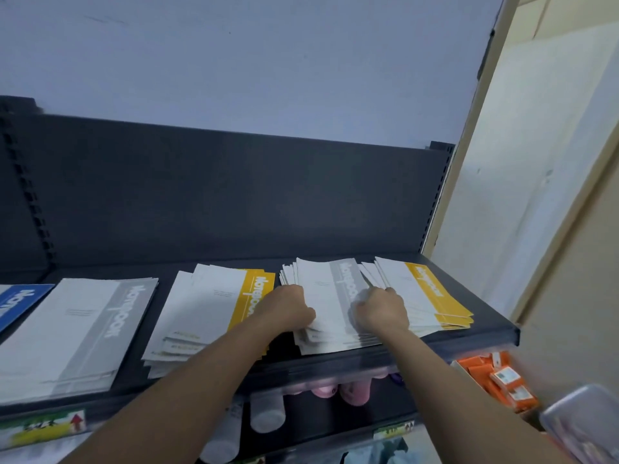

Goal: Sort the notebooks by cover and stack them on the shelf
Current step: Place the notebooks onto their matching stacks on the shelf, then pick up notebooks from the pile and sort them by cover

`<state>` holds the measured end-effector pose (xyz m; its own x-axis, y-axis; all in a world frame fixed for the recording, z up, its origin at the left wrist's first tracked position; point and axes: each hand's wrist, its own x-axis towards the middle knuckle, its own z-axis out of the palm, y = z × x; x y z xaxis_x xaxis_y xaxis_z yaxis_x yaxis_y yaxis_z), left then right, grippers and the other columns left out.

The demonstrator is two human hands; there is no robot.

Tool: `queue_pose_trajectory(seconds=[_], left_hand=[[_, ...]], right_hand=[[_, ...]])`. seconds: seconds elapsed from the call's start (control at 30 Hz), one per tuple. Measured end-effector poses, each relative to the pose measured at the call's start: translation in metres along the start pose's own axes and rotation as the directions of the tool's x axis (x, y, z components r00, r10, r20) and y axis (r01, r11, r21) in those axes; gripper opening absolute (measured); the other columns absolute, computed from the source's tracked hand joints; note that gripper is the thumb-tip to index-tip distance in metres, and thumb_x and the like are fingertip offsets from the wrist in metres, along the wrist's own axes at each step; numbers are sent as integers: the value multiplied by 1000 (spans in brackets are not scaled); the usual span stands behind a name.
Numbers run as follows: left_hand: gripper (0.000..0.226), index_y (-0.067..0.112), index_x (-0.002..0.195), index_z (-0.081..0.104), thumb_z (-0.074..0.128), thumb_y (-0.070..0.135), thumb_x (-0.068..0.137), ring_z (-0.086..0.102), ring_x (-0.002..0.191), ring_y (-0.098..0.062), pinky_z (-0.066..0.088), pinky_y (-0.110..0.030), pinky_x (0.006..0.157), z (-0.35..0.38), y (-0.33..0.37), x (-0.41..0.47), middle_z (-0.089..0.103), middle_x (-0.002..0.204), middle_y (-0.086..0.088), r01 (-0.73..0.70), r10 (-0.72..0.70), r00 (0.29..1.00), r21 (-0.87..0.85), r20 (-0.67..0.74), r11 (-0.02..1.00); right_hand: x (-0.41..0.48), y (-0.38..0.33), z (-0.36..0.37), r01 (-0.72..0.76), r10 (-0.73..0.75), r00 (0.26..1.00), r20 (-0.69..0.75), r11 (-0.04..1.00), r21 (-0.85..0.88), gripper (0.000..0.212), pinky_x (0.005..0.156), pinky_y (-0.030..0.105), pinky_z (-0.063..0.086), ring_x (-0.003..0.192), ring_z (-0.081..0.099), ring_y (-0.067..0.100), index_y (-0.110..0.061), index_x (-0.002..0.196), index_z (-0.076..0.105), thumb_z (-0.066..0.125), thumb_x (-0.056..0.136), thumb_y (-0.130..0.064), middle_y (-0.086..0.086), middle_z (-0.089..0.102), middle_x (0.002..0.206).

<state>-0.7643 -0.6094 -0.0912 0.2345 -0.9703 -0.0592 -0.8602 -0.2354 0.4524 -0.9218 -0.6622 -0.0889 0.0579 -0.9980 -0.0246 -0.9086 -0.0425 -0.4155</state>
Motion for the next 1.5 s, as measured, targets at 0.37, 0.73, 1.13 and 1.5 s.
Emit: queue_pose_trajectory(seconds=[0.37, 0.73, 1.13, 1.5], left_hand=[[21, 11, 99, 62, 53, 28, 88, 55, 102, -23, 45, -31, 72, -38, -32, -27, 55, 105, -1, 43, -2, 955, 131, -297, 991], [32, 14, 118, 56, 49, 32, 94, 49, 115, -26, 38, -37, 92, -114, -161, -153, 55, 119, -6, 468, -159, 804, 445, -573, 763], [28, 16, 115, 55, 53, 28, 90, 50, 116, -25, 41, -37, 91, -179, -311, -317, 54, 119, -4, 745, -404, 618, 338, -675, 575], [30, 15, 118, 53, 50, 21, 89, 48, 116, -25, 39, -37, 93, -232, -427, -419, 53, 118, -5, 809, -474, 551, 300, -686, 505]], right_hand=[[-12, -45, 5, 363, -369, 922, -115, 929, -71, 50, 102, 36, 36, 129, 38, 28, -15, 139, 42, 53, 93, -32, 10, 42, 138], [-103, -193, 59, 795, -798, 600, -60, 603, -71, 48, 99, 37, 36, 123, 41, 26, -18, 137, 42, 52, 93, -34, 5, 45, 135], [-256, -343, 128, 952, -951, 307, 35, 307, -13, 45, 100, 34, 34, 123, 40, 24, -18, 136, 43, 52, 93, -28, 3, 42, 137], [-374, -462, 193, 975, -974, 219, 66, 220, 17, 50, 104, 36, 33, 129, 36, 25, -19, 141, 39, 52, 94, -34, 5, 39, 141]])
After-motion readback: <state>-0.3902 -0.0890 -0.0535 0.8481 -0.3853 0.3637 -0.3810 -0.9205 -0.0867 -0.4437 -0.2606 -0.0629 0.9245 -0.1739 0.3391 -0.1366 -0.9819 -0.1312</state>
